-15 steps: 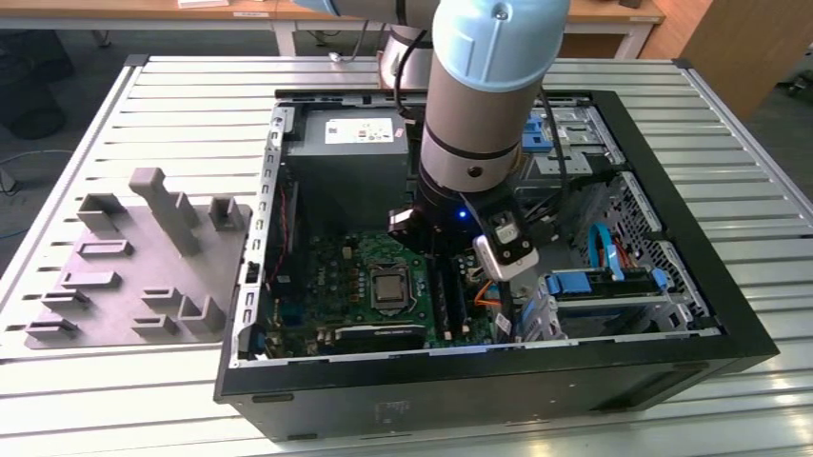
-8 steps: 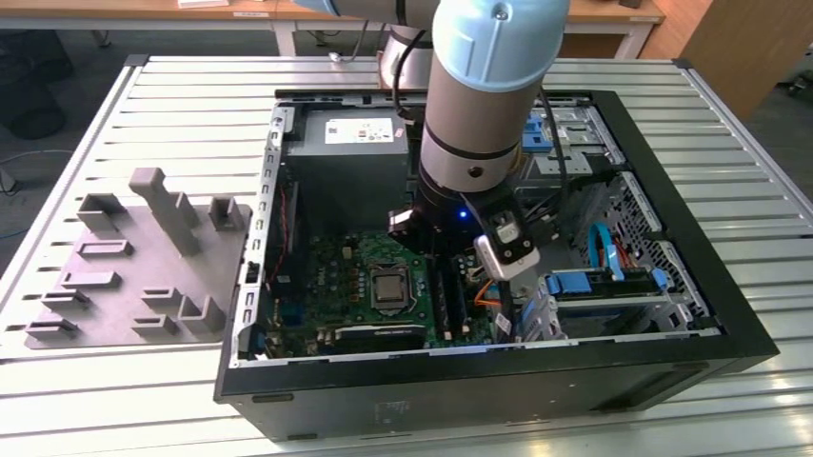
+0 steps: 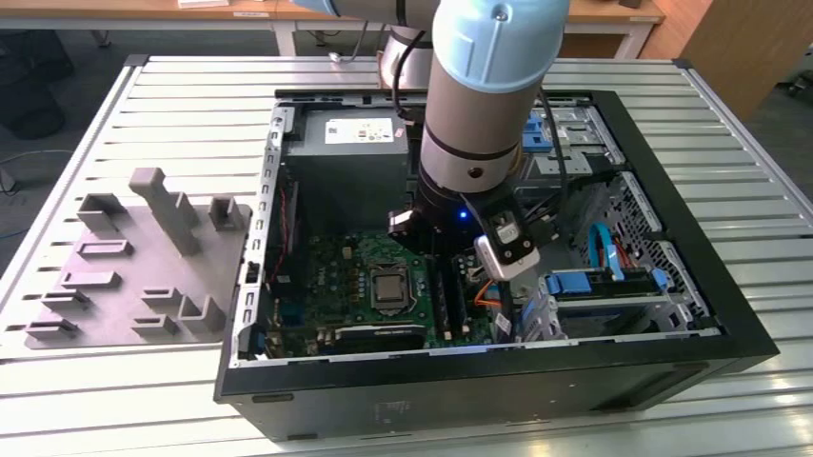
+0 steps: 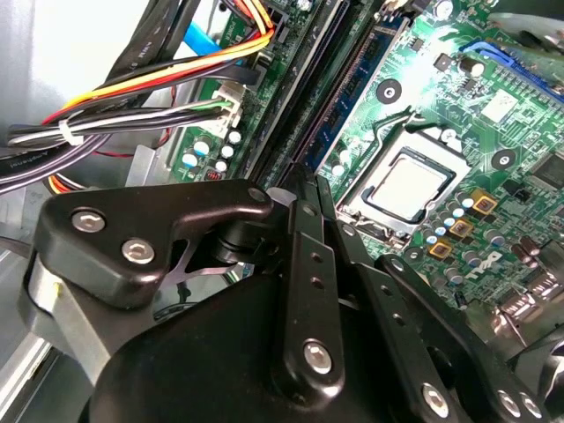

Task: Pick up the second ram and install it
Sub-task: 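Insert the second ram into the second slot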

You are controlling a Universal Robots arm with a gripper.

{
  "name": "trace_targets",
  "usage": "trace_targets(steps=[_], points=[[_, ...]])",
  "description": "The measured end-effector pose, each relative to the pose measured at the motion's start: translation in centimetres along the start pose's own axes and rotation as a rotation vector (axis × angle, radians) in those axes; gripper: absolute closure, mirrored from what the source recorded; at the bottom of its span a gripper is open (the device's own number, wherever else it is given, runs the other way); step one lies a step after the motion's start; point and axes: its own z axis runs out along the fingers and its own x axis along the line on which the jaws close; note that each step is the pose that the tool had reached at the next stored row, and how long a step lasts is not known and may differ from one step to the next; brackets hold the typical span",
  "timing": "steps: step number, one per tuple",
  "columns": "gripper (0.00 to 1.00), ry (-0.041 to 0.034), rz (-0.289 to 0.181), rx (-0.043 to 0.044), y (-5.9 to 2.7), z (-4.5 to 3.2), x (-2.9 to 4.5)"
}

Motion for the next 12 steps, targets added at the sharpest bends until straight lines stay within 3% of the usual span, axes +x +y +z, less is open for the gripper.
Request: trace_targets(steps=[12], points=[[0.88, -0.0001, 0.0, 0.0009, 0.02, -0.32, 0.0]])
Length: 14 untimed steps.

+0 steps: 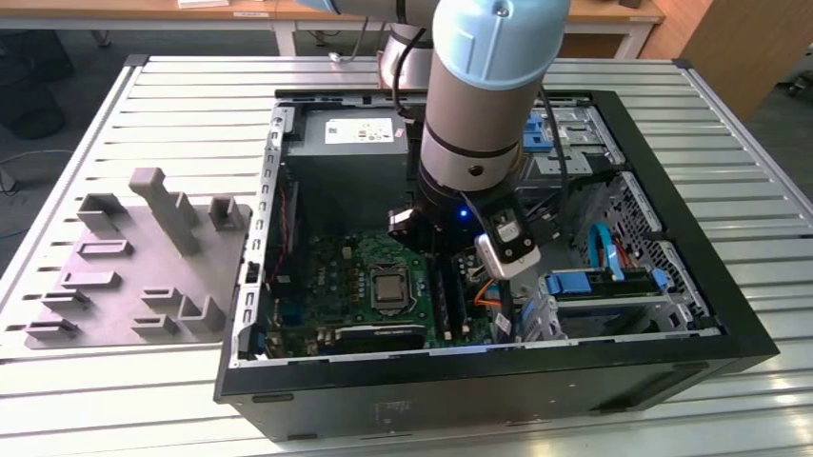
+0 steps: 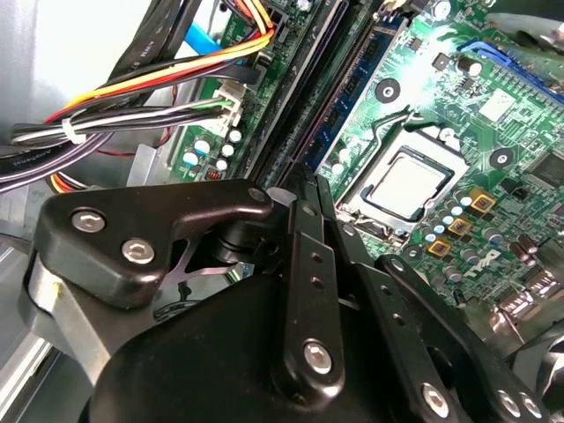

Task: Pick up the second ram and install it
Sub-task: 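Insert the second ram into the second slot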

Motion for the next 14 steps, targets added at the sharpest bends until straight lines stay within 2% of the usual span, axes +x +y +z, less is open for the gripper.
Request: trace_targets(steps=[14], points=[[0.88, -0.0006, 0.0, 0.0102, 0.0, -0.08, -0.03]])
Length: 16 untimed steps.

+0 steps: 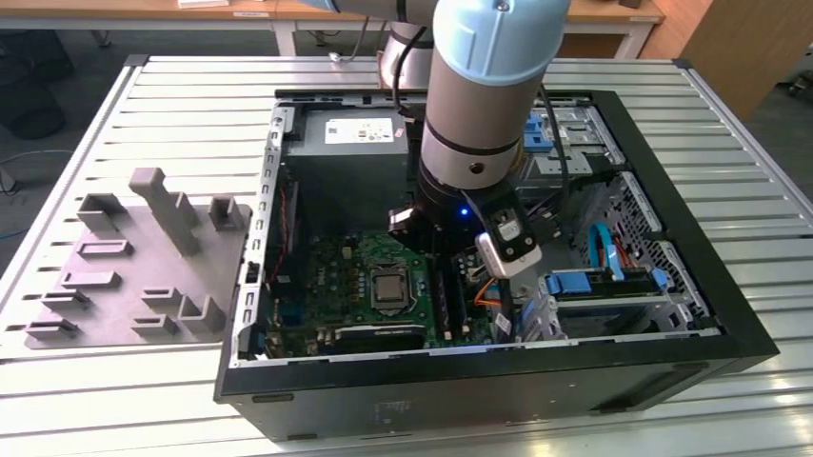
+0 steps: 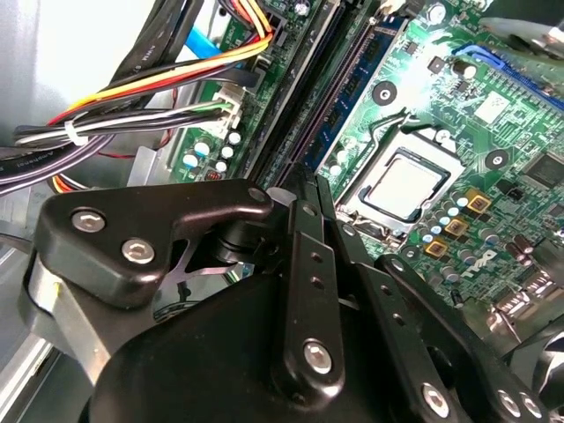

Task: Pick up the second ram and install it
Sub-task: 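Insert the second ram into the second slot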

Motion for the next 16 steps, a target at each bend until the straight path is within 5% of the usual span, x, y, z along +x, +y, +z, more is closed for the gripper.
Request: trace_targets(steps=[16], points=[[0.88, 0.0, 0.0, 0.0003, -0.01, 0.28, 0.0]])
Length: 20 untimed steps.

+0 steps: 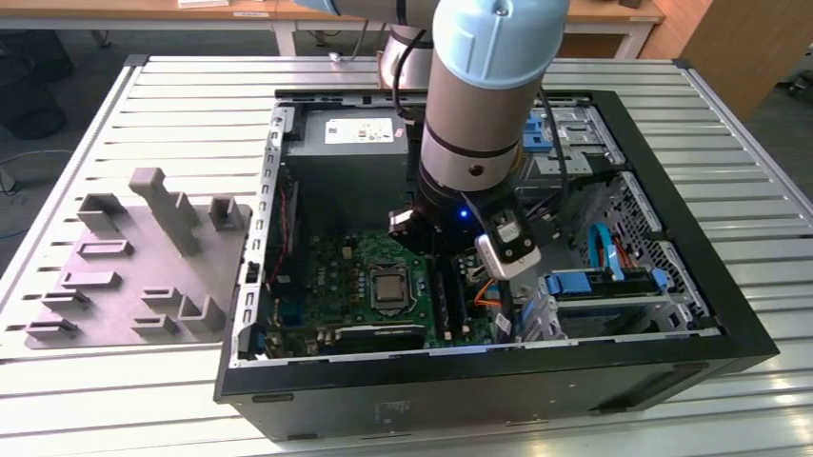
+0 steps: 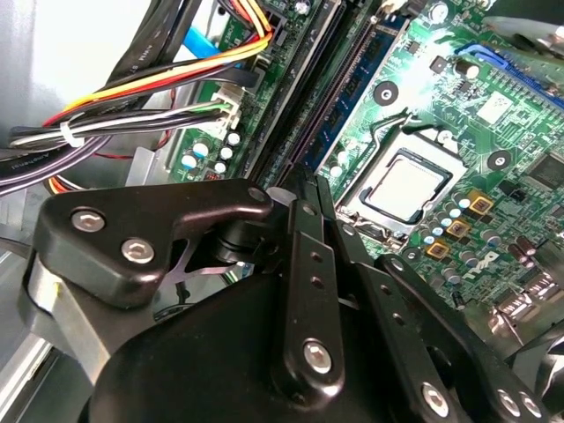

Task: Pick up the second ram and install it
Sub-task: 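Insert the second ram into the second slot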

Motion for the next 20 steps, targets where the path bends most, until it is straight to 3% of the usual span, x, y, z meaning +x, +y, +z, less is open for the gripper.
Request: trace_targets(steps=[20], points=[[0.88, -0.0001, 0.0, -0.0004, -0.01, 0.15, 0.03]])
